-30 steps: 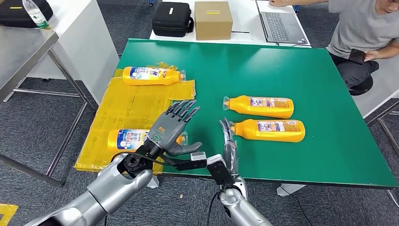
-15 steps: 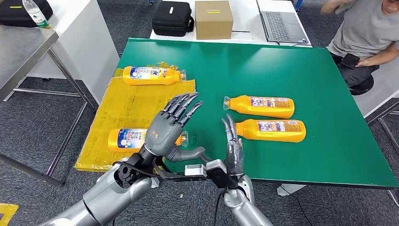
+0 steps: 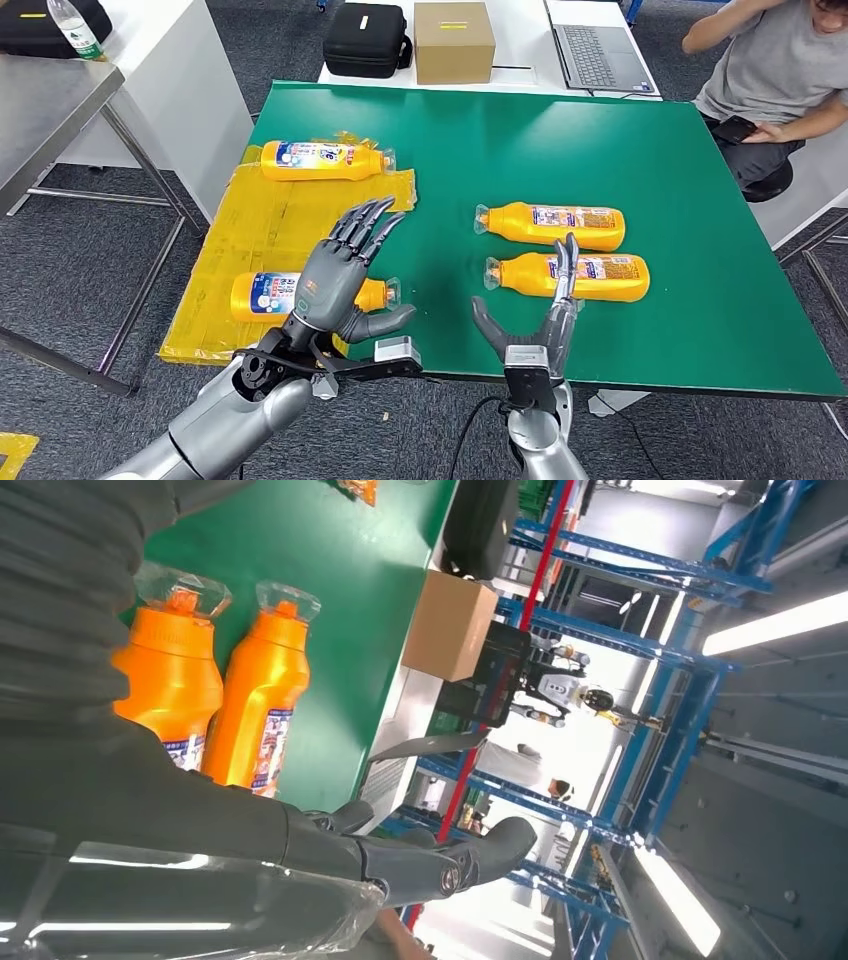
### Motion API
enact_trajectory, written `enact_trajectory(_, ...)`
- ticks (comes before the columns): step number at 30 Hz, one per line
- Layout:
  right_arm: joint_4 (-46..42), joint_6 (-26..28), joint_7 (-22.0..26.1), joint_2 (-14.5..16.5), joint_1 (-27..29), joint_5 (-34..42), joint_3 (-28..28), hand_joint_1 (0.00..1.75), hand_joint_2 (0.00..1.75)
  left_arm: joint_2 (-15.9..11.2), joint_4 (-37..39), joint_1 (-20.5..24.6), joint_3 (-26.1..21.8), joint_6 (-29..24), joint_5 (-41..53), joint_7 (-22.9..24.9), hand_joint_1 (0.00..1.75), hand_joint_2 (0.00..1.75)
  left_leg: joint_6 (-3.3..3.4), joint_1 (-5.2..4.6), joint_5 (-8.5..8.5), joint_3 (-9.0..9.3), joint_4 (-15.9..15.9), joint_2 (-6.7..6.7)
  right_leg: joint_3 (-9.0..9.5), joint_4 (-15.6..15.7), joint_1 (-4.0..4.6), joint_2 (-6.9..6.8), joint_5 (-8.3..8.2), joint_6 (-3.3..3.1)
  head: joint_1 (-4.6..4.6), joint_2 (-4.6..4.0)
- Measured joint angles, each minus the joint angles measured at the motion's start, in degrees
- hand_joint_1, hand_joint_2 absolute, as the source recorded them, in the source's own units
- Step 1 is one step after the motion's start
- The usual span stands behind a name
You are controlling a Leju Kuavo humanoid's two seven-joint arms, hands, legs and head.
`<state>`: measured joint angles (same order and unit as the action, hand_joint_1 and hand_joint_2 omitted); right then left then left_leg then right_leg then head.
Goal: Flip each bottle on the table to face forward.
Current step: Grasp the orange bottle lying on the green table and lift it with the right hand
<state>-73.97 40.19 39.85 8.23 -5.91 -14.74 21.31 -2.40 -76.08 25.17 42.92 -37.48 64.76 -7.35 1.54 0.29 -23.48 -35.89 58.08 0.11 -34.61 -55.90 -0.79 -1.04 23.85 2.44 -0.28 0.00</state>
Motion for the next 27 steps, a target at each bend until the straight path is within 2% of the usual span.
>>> enact_trajectory(1,-0.5,0.0,0.0,-0.2,0.2,0.4,0.1,0.0,1.75,0.0,0.1,0.0,-0.1,0.7,-1.6,-0.7,0.0,1.75,0.0,0.0,0.0,0.0,0.0,0.0,0.0,0.0,0.0,0.0,0.0,0.0,-0.01,0.0)
enact_trajectory(6,-4.5,0.0,0.0,-0.9,1.4,1.8,0.1,0.0,1.75,0.6,0.6,-0.1,-0.1,5.5,-16.8,-7.3,0.0,1.75,0.0,0.01,0.01,0.01,0.0,0.0,-0.01,0.0,0.01,0.0,0.0,0.0,-0.01,0.0)
enact_trajectory(9,-7.6,0.0,0.0,-1.4,2.1,3.5,0.1,0.0,1.75,1.3,0.9,-0.2,-0.2,5.5,-21.6,-9.8,0.0,1.75,0.0,0.01,0.0,0.0,0.0,0.0,0.0,0.0,0.01,0.0,0.0,0.0,-0.02,0.0)
enact_trajectory(14,-8.7,0.0,0.0,-3.4,3.5,12.0,0.6,0.0,1.75,2.0,0.9,-1.5,-1.4,3.5,-29.8,-14.2,0.0,1.75,0.0,0.0,-0.01,0.0,0.0,0.0,0.0,0.0,0.0,0.0,0.01,0.0,-0.01,0.0)
enact_trajectory(20,-11.4,0.0,0.0,-5.8,8.0,14.8,0.1,0.0,1.75,2.3,-0.9,-4.5,-3.2,0.8,-35.6,-19.3,0.0,1.75,-0.02,0.0,-0.05,-0.01,0.0,-0.01,-0.01,0.0,0.0,0.0,0.01,0.0,-0.02,0.0)
enact_trajectory(27,-14.4,0.0,0.0,-7.0,11.0,13.2,-1.5,0.0,1.75,2.3,-2.7,-6.3,-3.8,0.4,-36.2,-20.1,0.0,1.75,-0.03,0.0,-0.06,-0.01,0.0,0.0,-0.02,0.0,0.01,0.02,0.02,-0.01,-0.02,0.0)
